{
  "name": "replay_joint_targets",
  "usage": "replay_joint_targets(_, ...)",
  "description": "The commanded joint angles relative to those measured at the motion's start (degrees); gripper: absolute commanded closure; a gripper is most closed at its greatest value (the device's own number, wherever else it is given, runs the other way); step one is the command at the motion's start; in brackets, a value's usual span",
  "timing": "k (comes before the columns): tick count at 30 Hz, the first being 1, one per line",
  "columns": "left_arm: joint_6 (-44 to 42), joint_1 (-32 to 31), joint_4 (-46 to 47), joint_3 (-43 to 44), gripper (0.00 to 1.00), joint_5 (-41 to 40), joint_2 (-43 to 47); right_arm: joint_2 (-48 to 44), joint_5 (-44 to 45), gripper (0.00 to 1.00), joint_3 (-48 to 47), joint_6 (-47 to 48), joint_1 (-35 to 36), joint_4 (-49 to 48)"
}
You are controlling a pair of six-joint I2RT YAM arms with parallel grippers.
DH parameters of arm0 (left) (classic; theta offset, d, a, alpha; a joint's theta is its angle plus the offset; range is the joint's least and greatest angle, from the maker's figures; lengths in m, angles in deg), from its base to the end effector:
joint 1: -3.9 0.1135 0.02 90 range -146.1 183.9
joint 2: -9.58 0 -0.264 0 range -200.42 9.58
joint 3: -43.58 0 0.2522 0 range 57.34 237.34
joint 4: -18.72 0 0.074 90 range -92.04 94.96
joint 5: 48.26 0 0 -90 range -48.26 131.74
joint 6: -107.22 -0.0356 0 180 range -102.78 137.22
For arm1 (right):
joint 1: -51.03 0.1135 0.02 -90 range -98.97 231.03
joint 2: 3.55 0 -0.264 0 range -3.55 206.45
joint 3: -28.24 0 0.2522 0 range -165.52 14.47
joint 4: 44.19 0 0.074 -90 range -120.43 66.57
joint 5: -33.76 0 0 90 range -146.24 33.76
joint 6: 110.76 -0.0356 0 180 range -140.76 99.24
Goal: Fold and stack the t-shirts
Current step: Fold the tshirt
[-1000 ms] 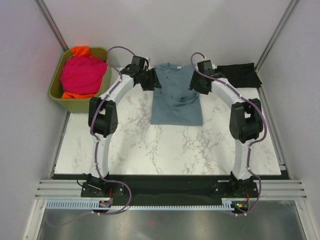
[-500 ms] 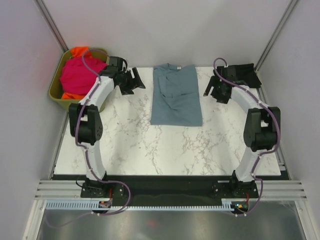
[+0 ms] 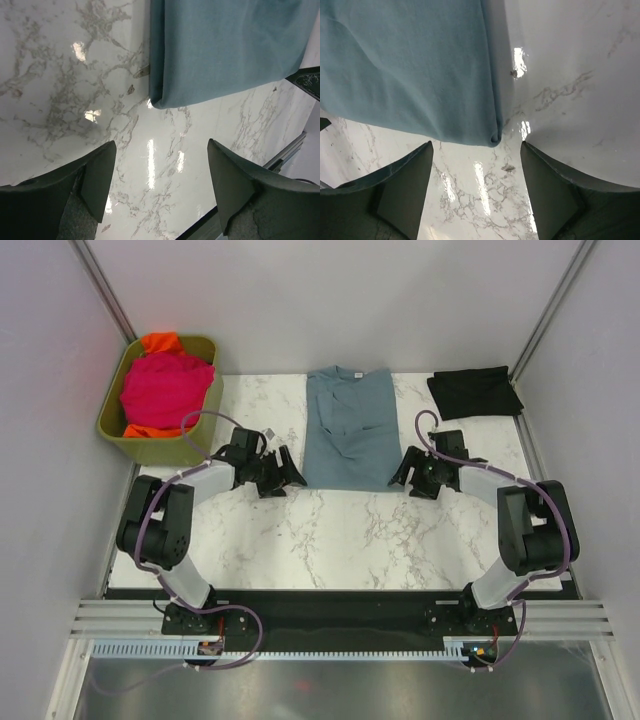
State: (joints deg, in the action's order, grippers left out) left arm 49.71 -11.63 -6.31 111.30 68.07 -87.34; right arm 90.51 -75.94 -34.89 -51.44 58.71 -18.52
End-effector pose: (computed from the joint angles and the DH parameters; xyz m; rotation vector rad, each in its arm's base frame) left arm 0.3174 -0.1046 0.1666 -0.1901 2.6120 -0.9009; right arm 0.3098 0.0539 0.1574 0.3884 2.5935 0.6876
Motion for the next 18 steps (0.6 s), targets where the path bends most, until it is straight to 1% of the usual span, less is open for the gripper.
replay_joint_targets(1,3.6,-0.6,11.0,-1.0,0.20,2.8,-0.5,2.1,-0.2,0.22,2.7,-1.0,1.0,-4.5)
replay_joint_targets(5,3.9,-1.1,11.0,-1.0,0.22,1.5,-2.1,3.2,0.1,0.36,2.3,-1.3,1.0,-5.4)
replay_joint_targets(7,4.2,-1.3,11.0,-1.0,0.23,0.7,-3.0,3.7,0.6,0.40,2.3,-1.6,1.0,-5.8)
replay_joint_targets(8,4.7,-1.6,13.1,-1.2,0.24,0.7,-3.4,3.9,0.8,0.46,2.1,-1.6,1.0,-5.9)
replay_joint_targets(10,5.1,-1.8,13.6,-1.1,0.27,0.7,-4.7,4.7,0.8,0.52,1.7,-1.7,1.0,-6.2)
replay_joint_targets(11,5.4,-2.2,13.9,-1.0,0.27,0.7,-5.2,5.0,0.8,0.56,1.6,-1.7,1.0,-6.3)
replay_joint_targets(13,5.8,-2.7,14.3,-0.3,0.31,0.5,-6.5,5.6,0.8,0.59,1.5,-1.5,1.0,-6.4)
replay_joint_targets(16,6.2,-4.0,14.3,0.8,0.39,0.0,-8.2,5.9,1.0,0.65,1.6,-1.4,1.0,-6.5)
replay_joint_targets(17,6.5,-4.7,14.3,1.1,0.43,-0.6,-8.5,6.0,1.0,0.69,1.7,-1.3,1.0,-6.7)
replay_joint_targets(18,6.6,-4.8,14.3,1.2,0.55,-0.8,-8.7,5.8,1.0,0.73,1.7,-1.4,1.0,-6.6)
